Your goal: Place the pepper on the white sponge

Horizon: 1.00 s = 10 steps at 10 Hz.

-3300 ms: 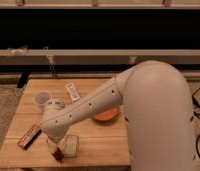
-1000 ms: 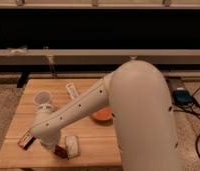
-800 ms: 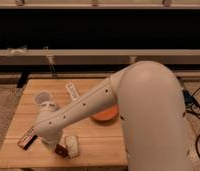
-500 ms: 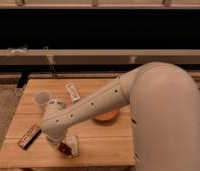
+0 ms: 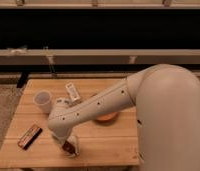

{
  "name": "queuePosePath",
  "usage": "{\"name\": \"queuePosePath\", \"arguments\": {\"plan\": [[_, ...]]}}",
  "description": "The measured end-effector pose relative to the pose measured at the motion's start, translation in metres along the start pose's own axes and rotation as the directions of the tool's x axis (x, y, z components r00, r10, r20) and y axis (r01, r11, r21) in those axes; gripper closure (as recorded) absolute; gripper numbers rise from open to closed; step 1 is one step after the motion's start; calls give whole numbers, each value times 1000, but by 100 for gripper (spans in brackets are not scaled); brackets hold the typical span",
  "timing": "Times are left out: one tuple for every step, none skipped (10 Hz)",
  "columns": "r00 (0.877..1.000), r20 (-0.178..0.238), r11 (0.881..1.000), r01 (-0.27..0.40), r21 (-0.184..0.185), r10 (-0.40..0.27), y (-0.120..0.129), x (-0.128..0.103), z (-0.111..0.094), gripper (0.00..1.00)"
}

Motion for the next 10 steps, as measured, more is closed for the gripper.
{"name": "queuePosePath", "arguments": {"plan": [[1000, 3, 1000, -8, 2, 8, 3, -2, 2, 96], [1000, 7, 1000, -16, 4, 16, 5, -4, 4, 94], [1000, 10, 1000, -28, 5, 28, 8, -7, 6, 84], [999, 10, 999, -36, 4, 36, 11, -9, 6, 76], [999, 9, 999, -50, 3, 50, 14, -11, 6, 64], [998, 7, 998, -60, 2, 60, 16, -13, 6, 53], [998, 7, 998, -67, 1, 67, 18, -15, 5, 44], [997, 5, 997, -72, 0, 72, 19, -16, 5, 36], [997, 5, 997, -77, -1, 77, 20, -17, 5, 25], [997, 5, 997, -81, -2, 81, 21, -18, 5, 20]]}}
